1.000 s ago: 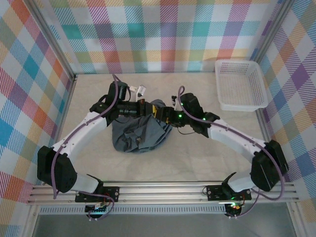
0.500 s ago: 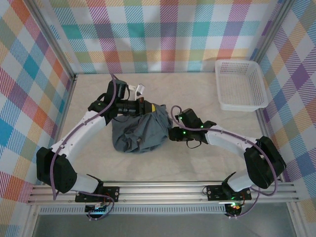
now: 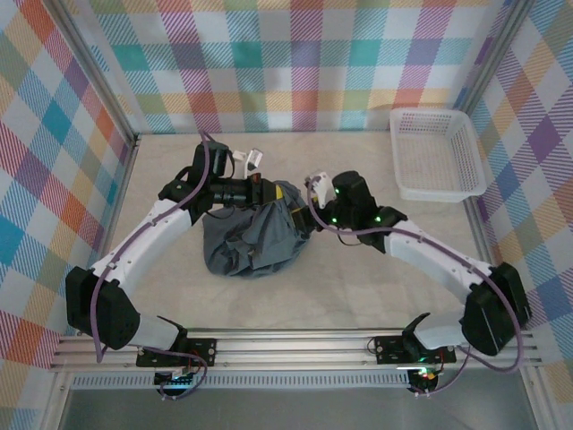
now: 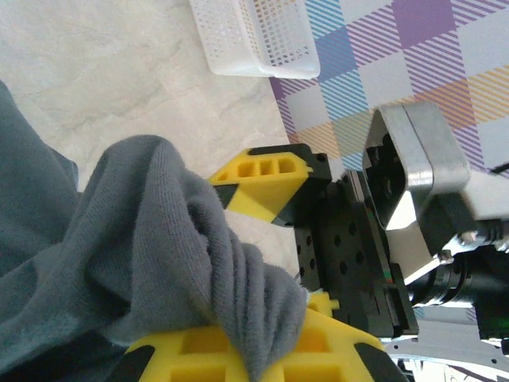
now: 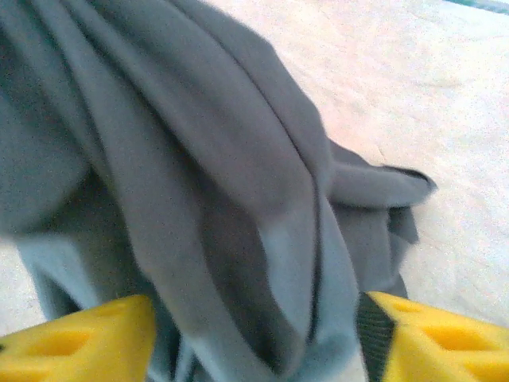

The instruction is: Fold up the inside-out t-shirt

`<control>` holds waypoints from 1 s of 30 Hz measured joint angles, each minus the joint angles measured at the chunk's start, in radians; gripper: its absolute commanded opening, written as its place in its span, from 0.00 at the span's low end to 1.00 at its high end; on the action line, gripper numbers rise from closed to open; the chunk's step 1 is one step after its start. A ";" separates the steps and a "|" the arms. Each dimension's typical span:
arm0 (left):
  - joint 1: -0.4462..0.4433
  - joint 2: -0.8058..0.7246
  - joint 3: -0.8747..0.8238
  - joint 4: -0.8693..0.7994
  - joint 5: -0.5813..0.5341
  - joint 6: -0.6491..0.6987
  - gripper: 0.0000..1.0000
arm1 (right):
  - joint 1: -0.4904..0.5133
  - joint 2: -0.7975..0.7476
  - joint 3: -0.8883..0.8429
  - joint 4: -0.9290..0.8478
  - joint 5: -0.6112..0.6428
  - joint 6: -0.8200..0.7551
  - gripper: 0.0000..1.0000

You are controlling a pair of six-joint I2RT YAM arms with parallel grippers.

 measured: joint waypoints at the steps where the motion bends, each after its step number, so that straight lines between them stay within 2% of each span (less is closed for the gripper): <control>1: 0.000 0.000 0.000 0.000 -0.001 0.000 0.00 | 0.000 0.036 0.035 0.001 -0.021 -0.002 0.23; 3: 0.000 0.000 0.004 -0.001 -0.005 0.002 0.00 | 0.000 0.098 0.108 -0.019 -0.065 0.016 0.04; 4: 0.003 0.000 0.009 -0.002 -0.019 0.012 0.00 | -0.002 0.121 0.143 -0.034 -0.092 0.031 0.00; 8: 0.061 0.009 0.003 0.012 -0.061 0.054 0.00 | -0.041 0.108 0.182 -0.033 -0.298 0.169 0.00; 11: 0.139 0.059 -0.016 0.051 -0.050 0.077 0.00 | -0.106 0.047 0.139 0.085 -0.480 0.365 0.00; 12: 0.148 0.077 -0.021 0.057 -0.031 0.087 0.03 | -0.124 0.036 0.124 0.130 -0.517 0.423 0.00; 14: 0.137 0.097 -0.031 0.072 -0.001 0.111 0.24 | -0.154 0.032 0.082 0.225 -0.600 0.556 0.00; 16: 0.142 0.095 -0.035 0.076 -0.021 0.118 0.42 | -0.167 0.031 0.045 0.273 -0.668 0.644 0.00; 18: 0.161 0.085 -0.038 0.074 -0.042 0.132 0.52 | -0.175 0.031 0.032 0.306 -0.713 0.701 0.00; 21: 0.170 0.021 -0.068 0.064 -0.079 0.140 0.54 | -0.177 0.032 0.032 0.350 -0.754 0.759 0.00; 24: 0.148 -0.086 -0.115 0.039 -0.146 0.140 0.46 | -0.183 0.040 0.032 0.378 -0.771 0.789 0.00; 27: 0.040 -0.216 -0.158 0.023 -0.275 0.153 0.39 | -0.185 0.063 0.032 0.387 -0.776 0.803 0.00; 30: -0.121 -0.299 -0.198 0.029 -0.412 0.185 0.35 | -0.188 0.086 0.033 0.387 -0.778 0.813 0.00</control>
